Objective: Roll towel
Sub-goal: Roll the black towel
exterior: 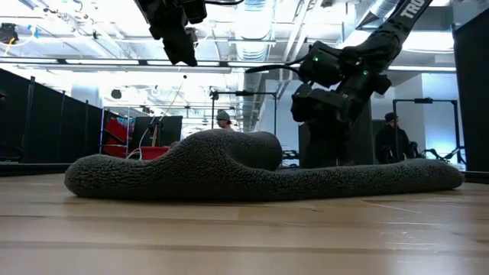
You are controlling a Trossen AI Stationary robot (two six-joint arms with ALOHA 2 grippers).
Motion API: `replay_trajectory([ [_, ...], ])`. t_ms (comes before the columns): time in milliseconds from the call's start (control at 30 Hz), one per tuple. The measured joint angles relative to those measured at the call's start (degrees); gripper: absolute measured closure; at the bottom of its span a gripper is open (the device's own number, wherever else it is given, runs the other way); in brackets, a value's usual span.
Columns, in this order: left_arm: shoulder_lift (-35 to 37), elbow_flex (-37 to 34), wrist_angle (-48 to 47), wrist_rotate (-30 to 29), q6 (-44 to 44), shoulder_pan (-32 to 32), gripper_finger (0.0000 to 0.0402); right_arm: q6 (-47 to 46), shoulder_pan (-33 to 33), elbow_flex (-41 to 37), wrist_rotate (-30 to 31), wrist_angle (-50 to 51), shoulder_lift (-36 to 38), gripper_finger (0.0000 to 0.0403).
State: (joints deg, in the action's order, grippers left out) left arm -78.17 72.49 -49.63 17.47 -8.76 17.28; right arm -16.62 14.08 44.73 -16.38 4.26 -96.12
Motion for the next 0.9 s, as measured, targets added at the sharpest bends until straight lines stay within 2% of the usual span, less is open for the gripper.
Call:
replay_trajectory([
  [167,0.0,0.0,0.0,-0.6,-0.7,0.0,0.0289,-0.3,-0.2,0.0,-0.2,0.7,1.8,0.0402],
  [300,0.0,0.0,0.0,-0.6,-0.7,0.0,0.0289,-0.3,-0.1,0.0,0.9,5.3,7.3,0.0402],
  [633,0.0,0.0,-0.5,-0.6,-0.6,0.0,0.0289,-2.9,2.5,0.0,14.7,23.0,27.3,0.0403],
  [700,0.0,0.0,-0.6,-0.6,-0.6,0.0,0.0289,-5.4,2.0,0.0,16.4,24.7,31.8,0.0403],
  [767,0.0,0.0,-0.7,-0.6,-0.6,0.0,0.0289,-8.3,0.2,0.0,21.0,26.7,36.1,0.0403],
  [800,0.0,0.0,-0.7,-0.6,-0.5,0.0,0.0289,-10.7,-0.7,-0.1,24.4,29.2,37.9,0.0403],
  [900,0.0,0.0,-0.7,-0.6,-0.5,0.0,0.0289,-19.5,0.2,-2.6,28.5,40.3,41.8,0.0403],
])
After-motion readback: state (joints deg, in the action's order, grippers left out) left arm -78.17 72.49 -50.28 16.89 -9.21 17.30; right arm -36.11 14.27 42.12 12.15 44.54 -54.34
